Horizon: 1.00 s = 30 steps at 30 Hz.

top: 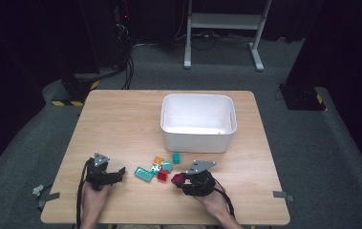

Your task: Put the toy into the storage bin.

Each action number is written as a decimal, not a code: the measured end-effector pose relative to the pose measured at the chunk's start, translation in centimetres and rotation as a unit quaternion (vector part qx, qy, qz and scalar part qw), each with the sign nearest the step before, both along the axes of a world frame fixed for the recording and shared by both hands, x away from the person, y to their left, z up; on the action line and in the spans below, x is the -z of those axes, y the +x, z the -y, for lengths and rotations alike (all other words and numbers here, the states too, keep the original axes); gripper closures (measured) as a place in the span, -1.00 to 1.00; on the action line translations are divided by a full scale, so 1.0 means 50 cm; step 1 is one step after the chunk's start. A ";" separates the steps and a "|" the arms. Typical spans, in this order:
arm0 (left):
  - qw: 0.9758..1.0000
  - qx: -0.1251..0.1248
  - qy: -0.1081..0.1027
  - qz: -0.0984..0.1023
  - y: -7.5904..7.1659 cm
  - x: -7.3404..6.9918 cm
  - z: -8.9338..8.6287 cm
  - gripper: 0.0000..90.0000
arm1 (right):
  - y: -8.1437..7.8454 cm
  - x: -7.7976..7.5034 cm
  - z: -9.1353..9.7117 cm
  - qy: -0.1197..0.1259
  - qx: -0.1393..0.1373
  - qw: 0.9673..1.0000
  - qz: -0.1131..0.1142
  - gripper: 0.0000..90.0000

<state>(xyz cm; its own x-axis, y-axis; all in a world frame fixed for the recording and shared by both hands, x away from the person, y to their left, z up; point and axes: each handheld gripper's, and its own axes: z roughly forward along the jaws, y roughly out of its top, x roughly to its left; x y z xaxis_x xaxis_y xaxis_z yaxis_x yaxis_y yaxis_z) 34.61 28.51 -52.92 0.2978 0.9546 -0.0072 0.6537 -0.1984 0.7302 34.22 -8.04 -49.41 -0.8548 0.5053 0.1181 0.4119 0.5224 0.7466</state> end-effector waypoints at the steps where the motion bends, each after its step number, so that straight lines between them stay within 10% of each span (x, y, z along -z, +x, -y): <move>1: 1.000 0.000 0.000 0.000 0.000 0.000 0.000 -0.74 | 0.000 -0.001 0.000 0.000 0.001 1.000 -0.001 0.31; 30: 1.000 0.001 0.001 0.000 0.000 0.000 0.000 -0.74 | 0.024 -0.071 0.035 0.018 0.025 0.999 0.027 0.31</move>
